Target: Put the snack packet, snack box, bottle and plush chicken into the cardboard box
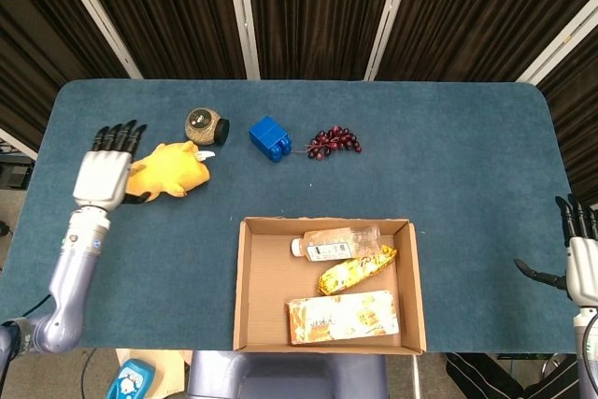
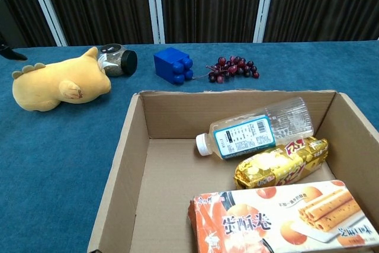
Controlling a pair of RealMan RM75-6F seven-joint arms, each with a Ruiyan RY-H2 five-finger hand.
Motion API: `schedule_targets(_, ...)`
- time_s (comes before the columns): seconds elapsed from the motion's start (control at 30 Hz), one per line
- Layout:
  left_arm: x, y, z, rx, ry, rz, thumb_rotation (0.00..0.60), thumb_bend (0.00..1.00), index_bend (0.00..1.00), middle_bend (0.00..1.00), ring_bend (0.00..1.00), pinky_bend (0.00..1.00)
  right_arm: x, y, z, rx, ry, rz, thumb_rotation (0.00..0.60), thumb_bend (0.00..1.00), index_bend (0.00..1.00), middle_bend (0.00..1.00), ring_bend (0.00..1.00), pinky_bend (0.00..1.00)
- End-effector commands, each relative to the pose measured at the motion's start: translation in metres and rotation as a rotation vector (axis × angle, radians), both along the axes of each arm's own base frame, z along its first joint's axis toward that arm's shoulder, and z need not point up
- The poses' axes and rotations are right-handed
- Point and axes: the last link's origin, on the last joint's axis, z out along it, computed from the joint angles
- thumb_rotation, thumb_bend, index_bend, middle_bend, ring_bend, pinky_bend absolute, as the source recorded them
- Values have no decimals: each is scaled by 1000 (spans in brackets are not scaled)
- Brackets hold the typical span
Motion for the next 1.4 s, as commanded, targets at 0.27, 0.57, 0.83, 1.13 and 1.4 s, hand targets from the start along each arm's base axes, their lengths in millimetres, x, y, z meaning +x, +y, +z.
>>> schedule_targets(0.27, -51, 20, -17, -31, 11, 171, 600, 0, 0, 0, 0, 0, 3, 0, -4, 18, -14, 8, 600, 74, 1, 0, 0, 0)
schedule_targets(0.57, -56, 47, -51, -44, 19, 237, 600, 0, 0, 0, 0, 0, 2, -1, -3, 25, -36, 5, 600, 73, 1, 0, 0, 0)
schedule_targets(0.83, -40, 68, -85, -95, 12, 234, 600, 25, 128, 0, 0, 66, 2, -2, -3, 40, -55, 12, 600, 74, 1, 0, 0, 0)
schedule_targets(1.13, -31, 66, -98, -79, 134, 152, 600, 500, 780, 552, 489, 484, -1, -1, -3, 56, -80, 1, 600, 74, 3, 0, 0, 0)
schedule_targets(1.4, -24, 59, -64, 53, 111, 26, 600, 508, 796, 573, 510, 497, -3, 1, 0, 48, -86, -2, 600, 74, 4, 0, 0, 0)
